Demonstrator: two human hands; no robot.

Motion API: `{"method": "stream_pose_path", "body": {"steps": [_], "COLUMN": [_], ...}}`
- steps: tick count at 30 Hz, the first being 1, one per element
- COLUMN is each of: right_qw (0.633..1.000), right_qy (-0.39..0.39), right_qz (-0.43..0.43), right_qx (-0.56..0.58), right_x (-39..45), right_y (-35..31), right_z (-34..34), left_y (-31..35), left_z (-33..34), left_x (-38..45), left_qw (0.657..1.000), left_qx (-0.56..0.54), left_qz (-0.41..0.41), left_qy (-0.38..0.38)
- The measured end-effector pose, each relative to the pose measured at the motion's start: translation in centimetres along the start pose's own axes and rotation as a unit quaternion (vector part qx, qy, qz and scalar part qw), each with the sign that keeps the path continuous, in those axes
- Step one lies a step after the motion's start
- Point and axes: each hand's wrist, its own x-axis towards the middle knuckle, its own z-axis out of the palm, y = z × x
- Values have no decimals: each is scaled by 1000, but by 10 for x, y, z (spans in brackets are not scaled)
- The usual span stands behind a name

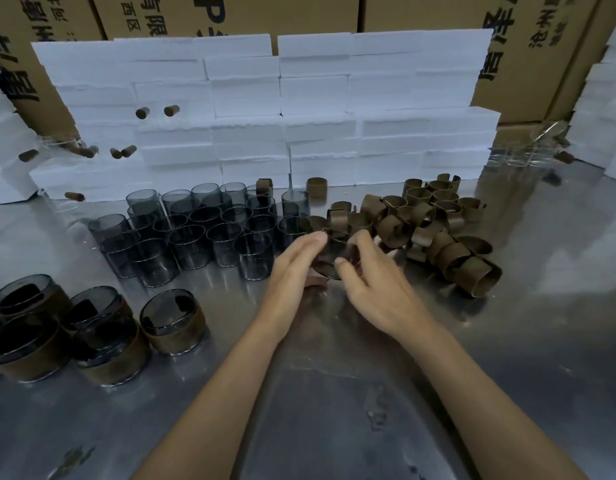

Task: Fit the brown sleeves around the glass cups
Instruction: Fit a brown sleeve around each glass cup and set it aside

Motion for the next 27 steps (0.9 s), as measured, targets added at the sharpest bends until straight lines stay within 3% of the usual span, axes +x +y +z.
{"method": "stream_pose_path", "body": {"steps": [5,8,12,17,22,27], "right_qw": [972,936,906,905,923,936], "right_qy": [116,49,-17,20,34,25], "right_qz": [84,165,163,168,174,186], "right_qx": [184,307,391,391,342,296], "right_x": [-2,-1,-1,-1,1,4], "right_y": [-2,-7,-7,0,1,7], "right_z": [5,3,1,7,15,20], "left_y": [3,8,9,19,25,21], "left_z": [7,15,19,22,22,18], "left_x": [-4,-8,-10,-14,-17,-18], "left_qw": [1000,999,999,998,995,995], "left_qx": [10,-20,-24,55,32,29], "left_qz": [15,2,-6,3,56,15], "left_qy": [-4,-27,-26,27,79,89]}}
